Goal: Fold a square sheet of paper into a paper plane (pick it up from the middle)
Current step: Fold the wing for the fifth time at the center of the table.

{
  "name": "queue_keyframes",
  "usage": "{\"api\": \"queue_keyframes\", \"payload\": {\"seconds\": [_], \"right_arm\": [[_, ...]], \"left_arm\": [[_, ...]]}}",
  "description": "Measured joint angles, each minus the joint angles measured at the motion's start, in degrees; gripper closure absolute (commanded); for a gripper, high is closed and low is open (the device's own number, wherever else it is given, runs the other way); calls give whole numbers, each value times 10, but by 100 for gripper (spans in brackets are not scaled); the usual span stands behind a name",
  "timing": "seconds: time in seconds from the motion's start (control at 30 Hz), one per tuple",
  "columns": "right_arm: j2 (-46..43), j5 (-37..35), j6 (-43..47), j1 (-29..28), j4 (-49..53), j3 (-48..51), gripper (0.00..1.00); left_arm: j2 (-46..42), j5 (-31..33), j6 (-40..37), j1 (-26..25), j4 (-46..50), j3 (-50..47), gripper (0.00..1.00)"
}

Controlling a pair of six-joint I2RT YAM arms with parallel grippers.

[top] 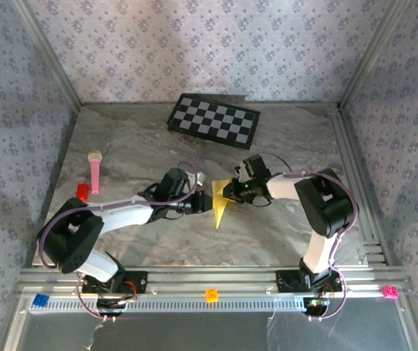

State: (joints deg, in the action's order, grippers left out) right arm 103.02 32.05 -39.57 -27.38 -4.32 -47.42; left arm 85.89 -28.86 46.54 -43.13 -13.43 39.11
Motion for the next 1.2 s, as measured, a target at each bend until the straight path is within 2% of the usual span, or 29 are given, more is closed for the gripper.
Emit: {"api": "queue_keyframes", "payload": {"seconds": [0.13, 0.4, 1.2], "right_arm": [[0, -3, 0, -1, 2, -1, 86], [0, -3, 0, -2, 2, -1, 86], [0, -3, 0, -2, 3, -1, 86]], "left_arm": [[52, -23, -1, 0, -5, 48, 100], [144, -50, 0, -14, 1, 85, 100], [186, -31, -7, -44, 11, 73, 100]]}}
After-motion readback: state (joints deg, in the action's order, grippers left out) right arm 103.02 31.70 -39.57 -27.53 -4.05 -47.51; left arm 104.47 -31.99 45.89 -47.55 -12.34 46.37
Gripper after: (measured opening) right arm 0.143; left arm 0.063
